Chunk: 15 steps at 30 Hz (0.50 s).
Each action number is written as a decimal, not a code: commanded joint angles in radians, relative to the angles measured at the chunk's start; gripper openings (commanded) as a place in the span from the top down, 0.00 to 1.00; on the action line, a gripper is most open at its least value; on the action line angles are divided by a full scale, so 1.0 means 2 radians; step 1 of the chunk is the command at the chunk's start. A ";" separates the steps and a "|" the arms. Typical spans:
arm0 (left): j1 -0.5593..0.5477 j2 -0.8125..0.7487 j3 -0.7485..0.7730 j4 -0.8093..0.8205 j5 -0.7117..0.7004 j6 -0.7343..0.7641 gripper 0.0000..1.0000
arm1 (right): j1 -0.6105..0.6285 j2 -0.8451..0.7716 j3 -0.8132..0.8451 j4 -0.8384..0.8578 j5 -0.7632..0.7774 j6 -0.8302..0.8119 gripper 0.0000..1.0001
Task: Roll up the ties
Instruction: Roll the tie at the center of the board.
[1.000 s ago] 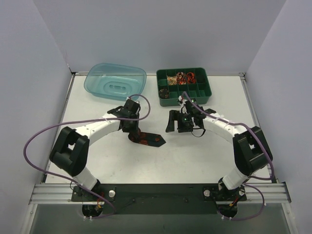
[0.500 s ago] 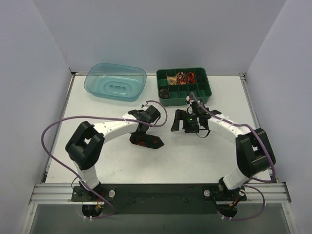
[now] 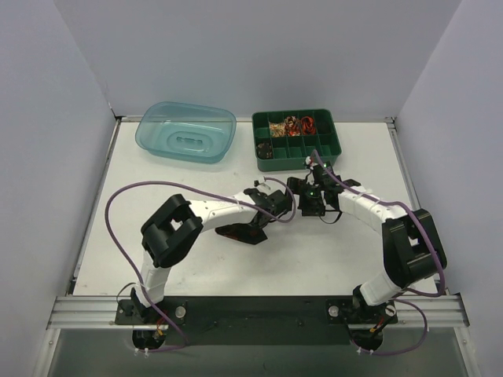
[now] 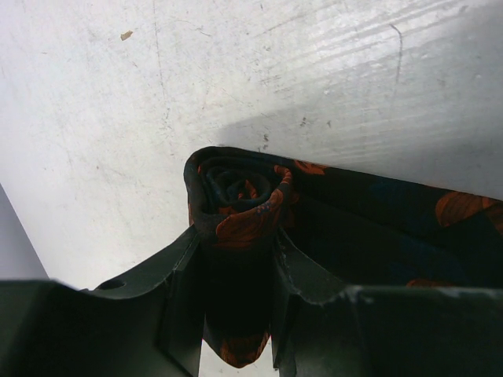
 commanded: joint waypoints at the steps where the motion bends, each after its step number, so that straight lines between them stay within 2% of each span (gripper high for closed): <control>1: -0.014 0.016 0.005 0.019 0.068 -0.034 1.00 | -0.002 -0.017 -0.007 -0.004 0.006 0.001 0.10; 6: -0.016 0.000 -0.012 0.051 0.104 -0.038 1.00 | -0.002 -0.016 -0.007 -0.004 0.008 0.001 0.10; 10: -0.015 -0.014 -0.014 0.049 0.105 -0.039 1.00 | -0.002 -0.013 -0.007 -0.004 0.008 0.001 0.09; 11: -0.015 -0.016 -0.012 0.048 0.105 -0.038 0.96 | -0.002 -0.012 -0.007 -0.004 0.008 0.001 0.09; 13: -0.015 -0.025 -0.010 0.046 0.108 -0.035 0.95 | -0.002 -0.009 -0.006 -0.005 0.007 0.002 0.09; 14: -0.016 -0.027 -0.009 0.043 0.108 -0.032 0.87 | -0.002 -0.009 -0.006 -0.005 0.006 0.001 0.10; 15: -0.016 -0.031 -0.008 0.043 0.108 -0.032 0.83 | -0.002 -0.009 -0.005 -0.005 0.007 0.002 0.09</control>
